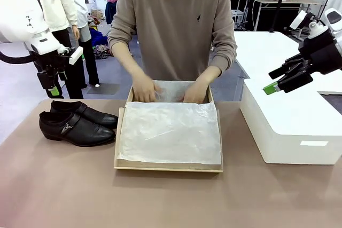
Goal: Pack the shoes into the box.
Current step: Place one shoe of the Shoes into the Shoes Box.
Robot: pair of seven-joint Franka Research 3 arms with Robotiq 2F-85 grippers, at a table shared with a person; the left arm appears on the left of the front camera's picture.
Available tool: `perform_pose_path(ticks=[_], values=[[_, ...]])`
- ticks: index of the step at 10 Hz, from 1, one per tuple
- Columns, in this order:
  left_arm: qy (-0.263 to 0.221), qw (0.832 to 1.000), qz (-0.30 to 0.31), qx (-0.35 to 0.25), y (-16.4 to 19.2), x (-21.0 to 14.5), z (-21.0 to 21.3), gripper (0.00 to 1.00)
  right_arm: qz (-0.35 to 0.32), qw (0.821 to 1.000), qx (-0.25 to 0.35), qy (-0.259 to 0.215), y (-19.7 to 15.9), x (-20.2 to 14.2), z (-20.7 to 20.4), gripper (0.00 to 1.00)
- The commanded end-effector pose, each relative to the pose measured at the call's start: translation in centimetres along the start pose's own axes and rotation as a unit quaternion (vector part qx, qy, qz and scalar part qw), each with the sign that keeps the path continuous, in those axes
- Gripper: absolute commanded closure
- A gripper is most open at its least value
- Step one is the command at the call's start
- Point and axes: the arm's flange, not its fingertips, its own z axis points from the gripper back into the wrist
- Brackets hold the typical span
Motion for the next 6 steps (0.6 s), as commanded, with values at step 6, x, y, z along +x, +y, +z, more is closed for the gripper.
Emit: perform_pose_path(ticks=[6], values=[[0.022, 0.999, 0.022, -0.009, 3.1, -0.2, -3.6, 0.00, 0.012, 1.000, 0.006, -0.015, -0.4, 0.0, -0.1, 0.00]])
